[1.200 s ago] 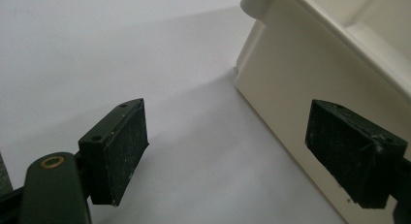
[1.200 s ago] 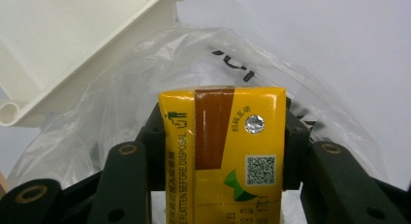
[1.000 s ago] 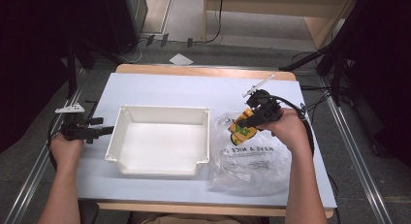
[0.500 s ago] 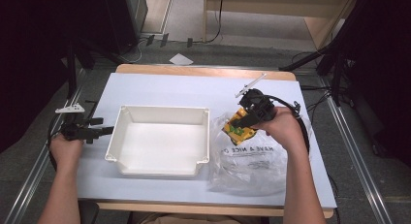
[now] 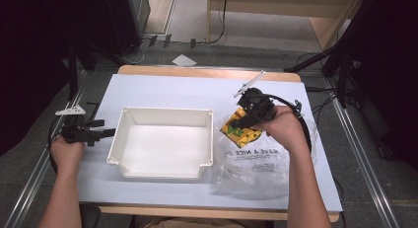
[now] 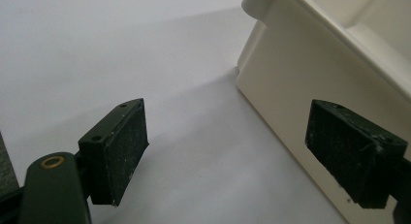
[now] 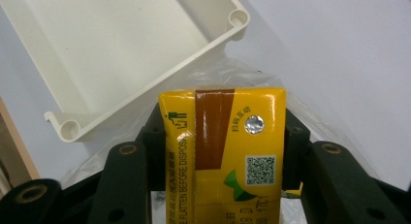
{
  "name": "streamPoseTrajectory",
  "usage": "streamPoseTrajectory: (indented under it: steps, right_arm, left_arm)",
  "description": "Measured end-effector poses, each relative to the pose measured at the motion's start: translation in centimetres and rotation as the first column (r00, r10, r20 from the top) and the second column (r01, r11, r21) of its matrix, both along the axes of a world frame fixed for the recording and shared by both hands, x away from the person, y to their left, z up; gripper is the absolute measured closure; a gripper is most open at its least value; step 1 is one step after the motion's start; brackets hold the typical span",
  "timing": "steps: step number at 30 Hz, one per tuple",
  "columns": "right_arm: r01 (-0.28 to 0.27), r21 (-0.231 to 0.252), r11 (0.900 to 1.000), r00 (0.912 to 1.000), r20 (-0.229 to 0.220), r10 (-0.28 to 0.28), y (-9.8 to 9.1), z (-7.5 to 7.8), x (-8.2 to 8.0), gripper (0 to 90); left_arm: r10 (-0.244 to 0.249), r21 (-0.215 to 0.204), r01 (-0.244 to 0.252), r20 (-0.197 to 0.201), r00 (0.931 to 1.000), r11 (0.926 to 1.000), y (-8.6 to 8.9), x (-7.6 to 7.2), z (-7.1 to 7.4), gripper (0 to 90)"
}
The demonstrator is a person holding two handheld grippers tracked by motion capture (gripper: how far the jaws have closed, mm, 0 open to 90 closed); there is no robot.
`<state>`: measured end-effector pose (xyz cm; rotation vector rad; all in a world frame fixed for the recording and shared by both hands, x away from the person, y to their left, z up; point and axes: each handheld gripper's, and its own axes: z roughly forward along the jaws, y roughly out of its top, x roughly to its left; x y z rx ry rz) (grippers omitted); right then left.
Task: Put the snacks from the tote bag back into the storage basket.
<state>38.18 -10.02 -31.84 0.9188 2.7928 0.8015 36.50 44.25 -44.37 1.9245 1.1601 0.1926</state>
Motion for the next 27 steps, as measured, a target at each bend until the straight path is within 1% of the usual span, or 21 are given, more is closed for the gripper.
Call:
streamPoseTrajectory:
  steps: [5,7,10,12,16,19,23,27]
  right_arm:
    - [-0.009,-0.015,0.9998,1.0,-0.002,0.009,0.4,0.2,0.1,54.4]
    - [-0.016,-0.023,0.9996,0.9999,0.005,0.016,0.6,0.5,0.1,54.4]
    - [-0.014,-0.02,0.9997,0.9999,0.009,0.014,0.8,0.8,0.1,54.4]
    - [-0.027,-0.027,0.9993,0.9996,0.007,0.028,1.1,1.3,0.1,54.4]
    - [-0.036,-0.035,0.9988,0.9992,0.018,0.037,1.5,1.9,0.2,54.4]
    - [-0.047,-0.031,0.9984,0.9987,0.018,0.047,1.8,2.3,0.1,54.4]
    - [-0.055,-0.038,0.9977,0.9981,0.025,0.056,2.1,2.9,0.1,54.4]
    - [-0.066,-0.047,0.9967,0.9975,0.023,0.067,2.5,3.3,0.2,54.4]
  left_arm:
    - [0.001,-0.002,-0.001,0.001,1.0,1.0,0.0,0.0,0.0,16.3]
    - [0.001,-0.001,-0.001,-0.001,1.0,1.0,0.1,0.0,0.0,16.2]
    - [0.001,-0.002,-0.001,-0.001,1.0,1.0,0.1,0.0,0.0,16.3]
    - [0.001,-0.002,-0.001,-0.001,1.0,1.0,0.1,0.0,0.0,16.3]
    - [0.002,-0.002,-0.002,0.0,1.0,1.0,0.1,0.0,0.0,16.2]
    - [0.003,-0.002,-0.003,0.0,1.0,1.0,0.1,0.0,0.0,16.2]
    - [0.004,-0.003,-0.004,0.001,1.0,1.0,0.1,-0.1,0.0,16.3]
    - [0.003,-0.001,-0.003,-0.001,1.0,1.0,0.1,0.0,0.0,16.3]
